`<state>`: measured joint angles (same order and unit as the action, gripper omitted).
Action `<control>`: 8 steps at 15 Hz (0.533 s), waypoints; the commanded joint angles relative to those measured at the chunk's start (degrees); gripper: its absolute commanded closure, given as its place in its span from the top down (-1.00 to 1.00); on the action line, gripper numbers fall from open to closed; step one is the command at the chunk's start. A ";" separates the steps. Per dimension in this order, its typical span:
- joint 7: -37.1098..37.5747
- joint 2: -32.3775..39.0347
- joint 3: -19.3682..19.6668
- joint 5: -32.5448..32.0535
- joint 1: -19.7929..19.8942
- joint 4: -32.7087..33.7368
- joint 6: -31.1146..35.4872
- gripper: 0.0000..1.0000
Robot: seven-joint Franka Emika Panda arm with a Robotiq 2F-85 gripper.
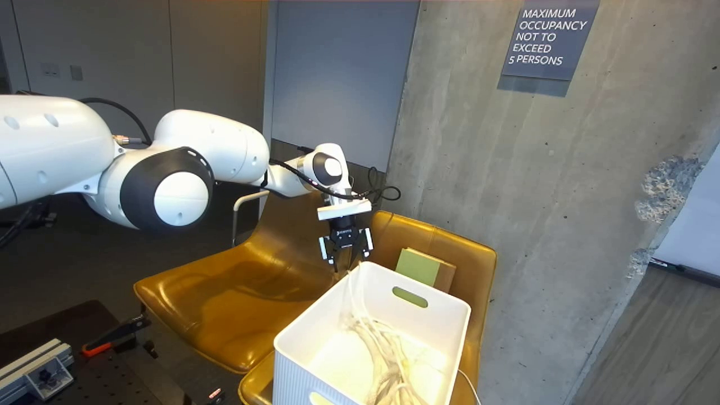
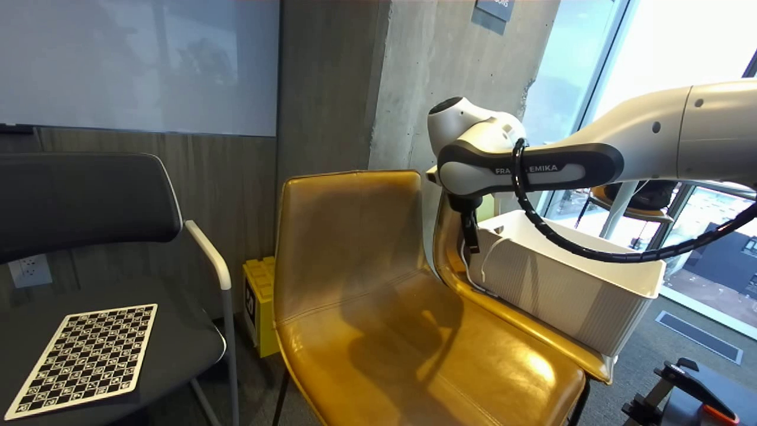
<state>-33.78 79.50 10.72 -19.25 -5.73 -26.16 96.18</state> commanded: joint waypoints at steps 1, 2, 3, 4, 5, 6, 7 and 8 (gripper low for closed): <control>0.43 0.80 0.59 -1.37 -0.08 1.02 -0.09 0.06; 0.51 0.79 0.58 -1.35 -0.09 1.06 -0.14 -0.09; 0.61 0.79 0.57 -1.34 -0.11 1.08 -0.18 -0.27; 0.70 0.77 0.56 -1.33 -0.13 1.11 -0.18 -0.40; 0.82 0.71 0.55 -1.31 -0.16 1.12 -0.23 -0.53; 0.90 0.67 0.54 -1.30 -0.17 1.13 -0.25 -0.70; 1.04 0.53 0.49 -1.23 -0.19 1.16 -0.36 -0.84; 1.21 0.22 0.34 -1.04 -0.21 1.11 -0.64 -0.98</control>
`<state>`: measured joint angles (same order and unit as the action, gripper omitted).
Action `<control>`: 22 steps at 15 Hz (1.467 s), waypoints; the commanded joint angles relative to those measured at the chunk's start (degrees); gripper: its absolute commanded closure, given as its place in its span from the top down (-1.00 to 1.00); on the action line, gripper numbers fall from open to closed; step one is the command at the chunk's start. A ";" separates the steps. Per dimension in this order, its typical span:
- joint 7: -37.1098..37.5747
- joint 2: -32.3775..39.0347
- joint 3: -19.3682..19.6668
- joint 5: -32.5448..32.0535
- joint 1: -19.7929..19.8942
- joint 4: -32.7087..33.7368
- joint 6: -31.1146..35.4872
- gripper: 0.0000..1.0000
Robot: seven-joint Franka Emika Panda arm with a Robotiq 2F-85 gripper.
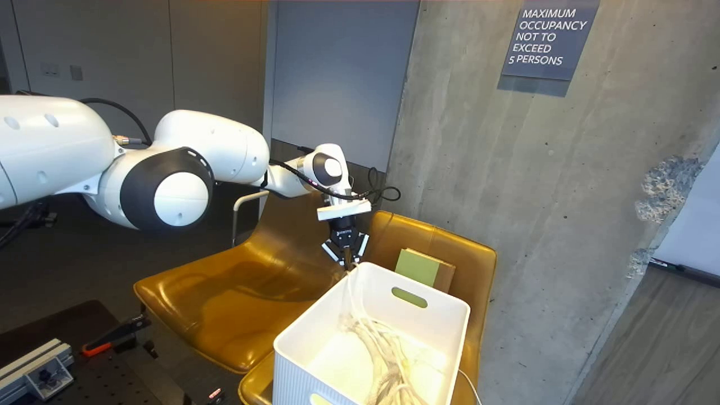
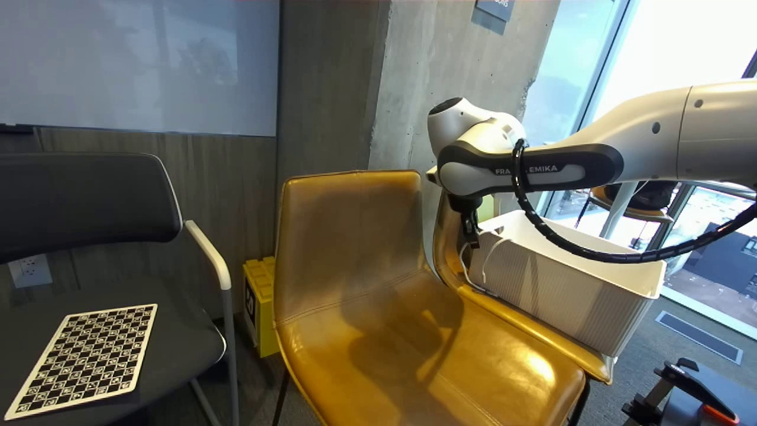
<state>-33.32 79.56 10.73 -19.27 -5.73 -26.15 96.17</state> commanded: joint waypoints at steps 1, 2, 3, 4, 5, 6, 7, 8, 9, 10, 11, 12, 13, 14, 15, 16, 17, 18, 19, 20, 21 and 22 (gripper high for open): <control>0.97 -0.41 0.23 -0.88 -0.30 0.70 -0.70 -1.00; 1.29 -1.50 0.21 -0.80 -0.46 -0.01 -0.54 -1.00; 1.51 -2.68 0.21 -0.74 -0.50 -0.47 -0.45 -1.00; 1.75 -4.09 0.26 -0.66 -0.24 -0.36 -0.64 -0.98; 1.94 -5.35 0.21 -0.46 0.11 -0.11 -1.00 -0.98; 2.33 -6.80 0.08 -0.09 0.75 0.19 -1.13 -0.98; 2.87 -8.19 -0.04 0.24 1.40 0.35 -1.22 -0.98; 2.99 -9.75 -0.13 0.44 2.17 0.30 -1.40 -0.98; 3.36 -11.22 0.07 0.37 3.01 0.20 -1.56 -0.98; 3.13 -12.69 0.25 0.23 4.04 -0.06 -1.84 -0.98; 2.98 -13.78 0.52 0.03 5.23 -0.43 -2.19 -0.98; 2.79 -14.70 0.71 -0.10 6.44 -0.79 -2.58 -0.98; 2.80 -15.40 0.81 -0.11 7.61 -1.14 -3.11 -0.98; 2.89 -15.87 0.97 -0.18 8.78 -1.58 -4.04 -0.98; 3.12 -16.04 0.95 -0.01 9.92 -2.06 -5.09 -0.98; 2.88 -16.41 0.96 0.03 11.13 -2.52 -6.17 -0.98; 2.73 -15.28 0.95 0.14 12.52 -0.77 -8.11 -0.98; 2.21 -14.30 0.89 0.26 13.91 0.95 -9.85 -0.98; 2.08 -13.96 0.90 0.33 15.11 1.44 -11.25 -0.98; 1.93 -13.87 0.93 0.33 16.17 1.50 -12.23 -0.98; 1.60 -13.78 0.95 0.32 17.23 1.49 -12.97 -0.98; 1.01 -13.69 0.98 0.24 18.15 1.40 -13.82 -0.98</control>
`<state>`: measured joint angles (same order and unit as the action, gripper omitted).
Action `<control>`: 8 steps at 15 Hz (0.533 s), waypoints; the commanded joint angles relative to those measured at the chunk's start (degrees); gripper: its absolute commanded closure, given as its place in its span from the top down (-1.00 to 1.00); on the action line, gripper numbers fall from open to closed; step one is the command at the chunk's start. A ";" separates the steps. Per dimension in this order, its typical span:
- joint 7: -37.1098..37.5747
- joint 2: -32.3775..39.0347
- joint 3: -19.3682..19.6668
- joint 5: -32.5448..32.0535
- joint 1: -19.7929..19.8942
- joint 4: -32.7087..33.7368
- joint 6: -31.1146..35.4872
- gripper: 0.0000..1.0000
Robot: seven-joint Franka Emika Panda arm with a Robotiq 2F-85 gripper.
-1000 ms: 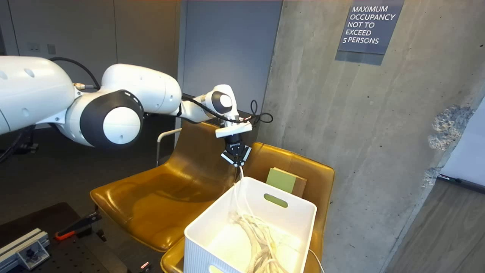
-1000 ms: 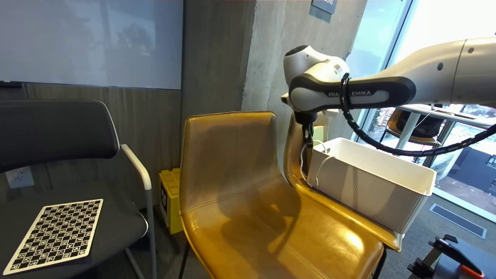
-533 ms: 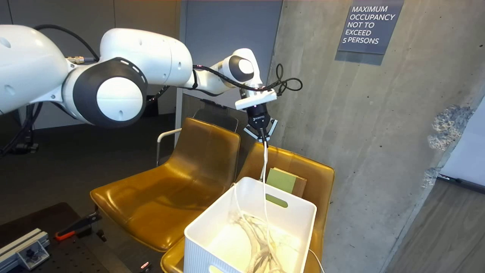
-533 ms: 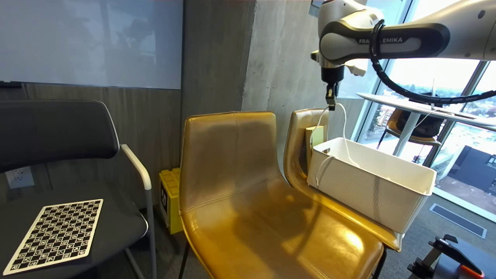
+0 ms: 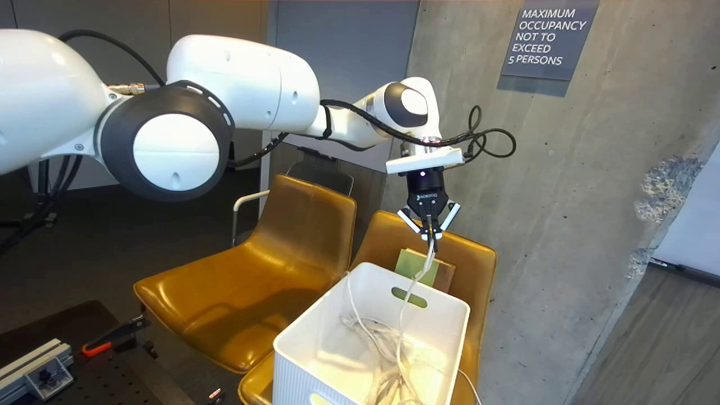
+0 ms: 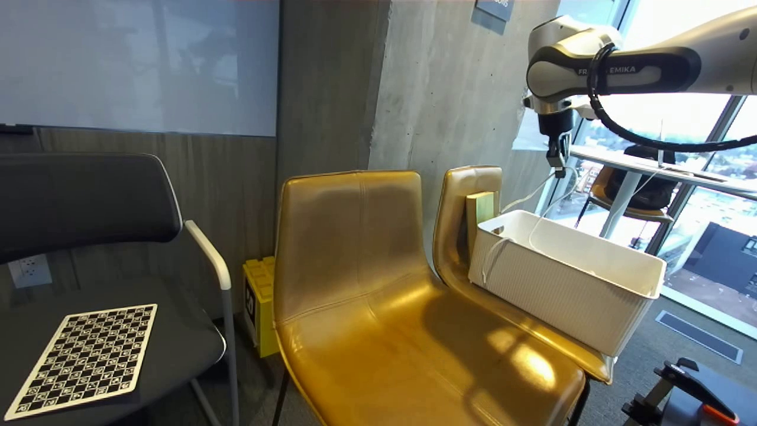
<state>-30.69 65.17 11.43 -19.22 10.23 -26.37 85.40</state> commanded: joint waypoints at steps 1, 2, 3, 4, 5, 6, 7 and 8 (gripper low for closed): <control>-2.38 0.82 0.33 0.08 3.02 1.52 -3.93 -0.98; -3.15 1.11 0.41 -0.04 3.85 1.58 -4.37 -0.98; -3.80 1.37 0.41 -0.06 4.54 1.57 -5.13 -0.98; -4.35 1.76 0.39 -0.04 5.15 1.60 -5.55 -0.98; -5.08 2.04 0.45 -0.14 5.69 1.67 -5.83 -0.98; -5.82 2.45 0.37 -0.08 6.18 1.79 -5.84 -0.98; -6.31 2.82 0.39 -0.05 6.64 1.87 -6.06 -0.98; -6.59 3.22 0.36 0.05 7.01 1.89 -6.30 -0.98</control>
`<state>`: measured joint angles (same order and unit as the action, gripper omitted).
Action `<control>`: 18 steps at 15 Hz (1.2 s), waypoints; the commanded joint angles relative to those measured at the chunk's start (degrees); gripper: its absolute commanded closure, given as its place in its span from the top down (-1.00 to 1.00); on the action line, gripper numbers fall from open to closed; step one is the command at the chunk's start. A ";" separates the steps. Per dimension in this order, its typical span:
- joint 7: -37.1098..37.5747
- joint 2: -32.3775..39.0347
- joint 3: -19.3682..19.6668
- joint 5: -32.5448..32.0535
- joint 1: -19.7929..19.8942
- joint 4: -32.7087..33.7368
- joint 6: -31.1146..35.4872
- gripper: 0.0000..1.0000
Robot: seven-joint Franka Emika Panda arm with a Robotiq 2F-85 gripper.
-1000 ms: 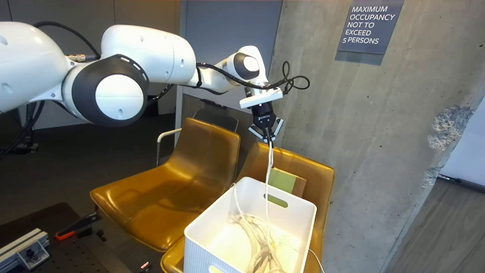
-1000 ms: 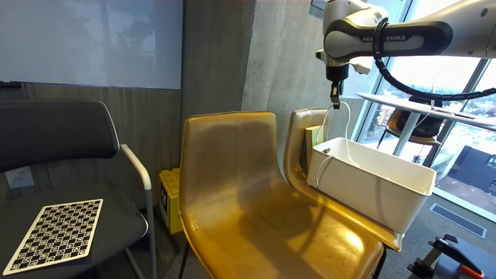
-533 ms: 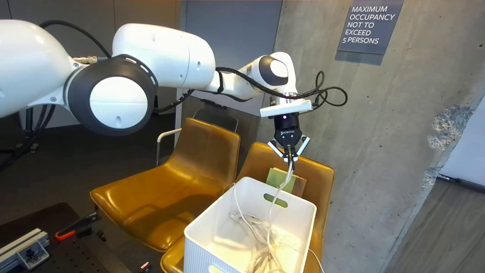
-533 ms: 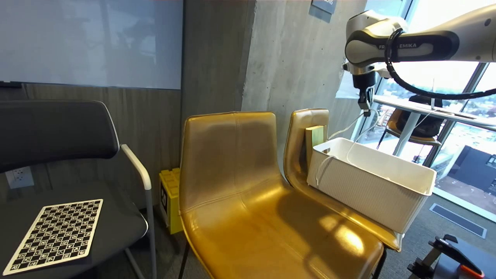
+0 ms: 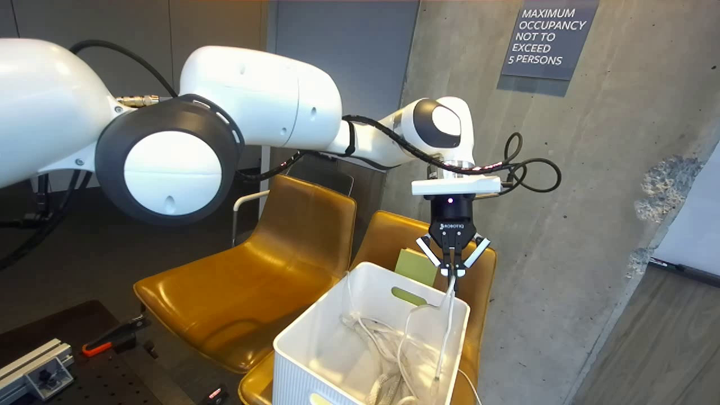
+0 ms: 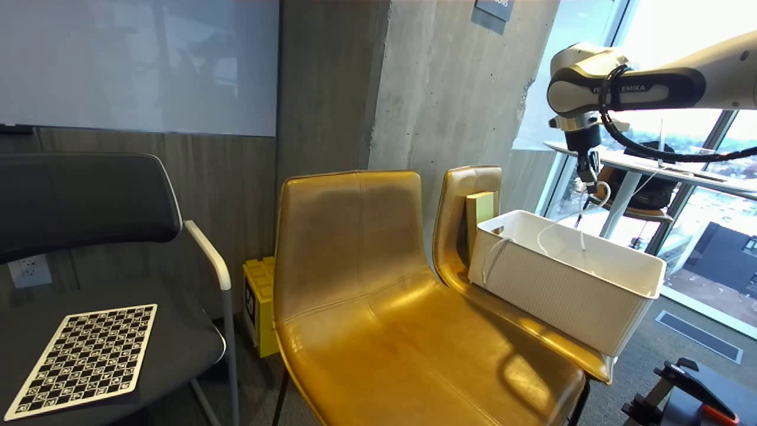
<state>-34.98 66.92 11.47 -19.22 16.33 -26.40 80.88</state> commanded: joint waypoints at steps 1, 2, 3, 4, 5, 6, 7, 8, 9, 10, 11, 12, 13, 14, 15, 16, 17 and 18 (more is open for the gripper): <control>-2.64 1.86 0.28 0.09 1.16 1.91 -1.82 -0.98; -3.04 2.25 0.28 0.10 1.40 1.96 -1.85 -0.98; -3.32 2.70 0.26 0.14 1.60 2.03 -1.77 -0.98; -3.54 3.13 0.25 0.17 1.76 2.06 -1.68 -0.98; -3.62 3.53 0.21 0.24 1.86 1.98 -1.51 -0.98; -3.56 3.94 0.17 0.34 1.96 2.08 -1.44 -0.42; -3.34 4.32 0.00 0.59 2.03 2.16 -1.38 -0.40; -3.34 4.58 -0.36 1.00 2.07 2.32 -1.04 -0.26; -3.20 4.66 -0.74 1.52 2.00 2.31 -0.64 -0.14; -2.95 4.72 -1.15 2.11 1.89 2.42 -0.30 -0.01; -2.81 4.30 -1.88 2.97 1.69 2.23 0.19 0.16; -2.88 3.53 -2.61 3.83 1.27 1.61 1.09 0.29; -2.65 2.20 -3.21 4.60 0.68 -0.33 2.70 0.46; -3.05 1.87 -3.86 5.36 0.06 -0.28 3.82 0.59; -3.64 1.59 -4.46 5.89 -0.77 -0.09 5.19 0.72; -4.12 1.38 -4.99 6.38 -1.61 0.00 6.50 0.89; -4.97 1.10 -5.42 6.70 -2.63 0.06 7.77 0.98; -6.45 0.67 -5.94 6.90 -3.77 0.01 8.88 1.00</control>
<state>-38.03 69.52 7.19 -13.45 14.72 -25.79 87.25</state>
